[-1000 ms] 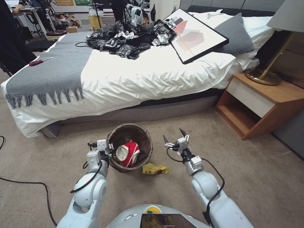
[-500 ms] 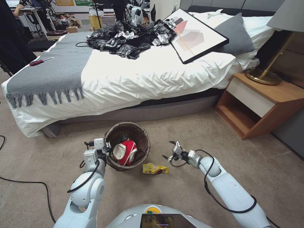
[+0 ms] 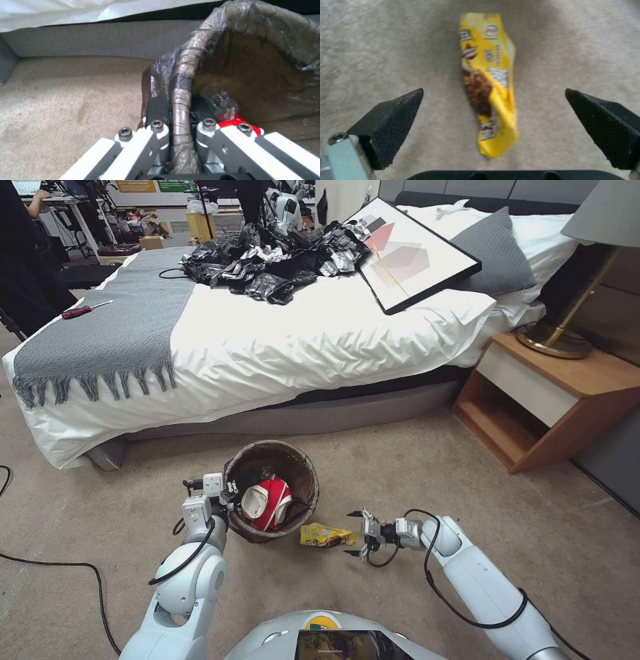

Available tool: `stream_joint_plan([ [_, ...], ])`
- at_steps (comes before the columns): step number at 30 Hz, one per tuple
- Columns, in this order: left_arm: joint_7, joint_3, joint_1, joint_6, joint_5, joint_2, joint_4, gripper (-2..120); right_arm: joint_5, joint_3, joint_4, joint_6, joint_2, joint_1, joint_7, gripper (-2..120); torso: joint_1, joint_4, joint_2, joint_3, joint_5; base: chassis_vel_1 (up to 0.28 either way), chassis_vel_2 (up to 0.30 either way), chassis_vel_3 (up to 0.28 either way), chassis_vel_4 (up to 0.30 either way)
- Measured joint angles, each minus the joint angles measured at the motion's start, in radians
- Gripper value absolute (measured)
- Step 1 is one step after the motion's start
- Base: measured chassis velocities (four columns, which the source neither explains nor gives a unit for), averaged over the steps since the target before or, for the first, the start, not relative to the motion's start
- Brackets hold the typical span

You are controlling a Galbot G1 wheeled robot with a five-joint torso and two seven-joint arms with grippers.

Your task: Pick up the trash bin, then pick up the garbage from the floor and place it into the trash bin.

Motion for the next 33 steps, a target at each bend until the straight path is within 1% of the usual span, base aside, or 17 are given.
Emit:
stream_joint_plan([
  [3, 0.000, 0.002, 0.001, 0.000, 0.005, -0.001, 0.004, 4, -0.043, 0.002, -0.038, 0.027, 0.020, 0.002, -0.054, 100, 0.000, -0.0001, 0.000, 0.000, 0.0000, 0.000, 0.000, 0.000, 0.000],
  [8, 0.001, 0.005, 0.001, -0.001, 0.008, -0.001, 0.005, 4, -0.076, -0.004, -0.071, 0.042, 0.040, 0.013, -0.072, 100, 0.000, 0.0000, 0.000, 0.000, 0.0001, 0.000, 0.000, 0.000, 0.000],
  [12, 0.002, 0.010, 0.005, -0.003, 0.016, -0.005, 0.007, 4, -0.101, -0.010, -0.122, 0.054, 0.075, 0.033, -0.068, 100, 0.000, 0.0001, 0.000, 0.000, 0.0003, 0.000, 0.000, 0.000, 0.000],
  [17, 0.002, 0.010, 0.007, -0.004, 0.019, -0.006, 0.008, 4, -0.115, -0.017, -0.168, 0.067, 0.092, 0.053, -0.048, 100, 0.000, 0.0000, 0.000, 0.000, 0.0001, 0.000, 0.000, 0.000, 0.000],
  [20, 0.003, 0.013, 0.008, -0.006, 0.023, -0.009, 0.012, 4, -0.126, -0.021, -0.223, 0.083, 0.111, 0.074, -0.027, 100, 0.000, 0.0001, 0.000, 0.000, 0.0001, 0.000, 0.000, 0.000, 0.000],
  [25, 0.003, 0.015, 0.008, -0.006, 0.024, -0.010, 0.013, 4, -0.132, -0.021, -0.249, 0.091, 0.123, 0.084, -0.020, 100, 0.000, 0.0000, 0.000, 0.000, 0.0000, 0.000, 0.000, 0.000, 0.000],
  [28, 0.004, 0.014, 0.010, -0.008, 0.026, -0.009, 0.014, 4, -0.144, -0.023, -0.304, 0.102, 0.150, 0.105, 0.011, 96, 0.000, 0.0000, 0.000, 0.000, 0.0001, 0.000, 0.000, 0.000, 0.000],
  [29, 0.004, 0.014, 0.010, -0.008, 0.026, -0.009, 0.014, 4, -0.144, -0.023, -0.304, 0.102, 0.150, 0.105, 0.011, 96, 0.000, 0.0000, 0.000, 0.000, 0.0001, 0.000, 0.000, 0.000, 0.000],
  [33, 0.005, 0.013, 0.015, -0.011, 0.028, -0.010, 0.017, 4, -0.148, -0.028, -0.336, 0.121, 0.164, 0.117, 0.023, 78, 0.000, 0.0000, 0.000, 0.000, 0.0001, 0.000, 0.000, 0.000, 0.000],
])
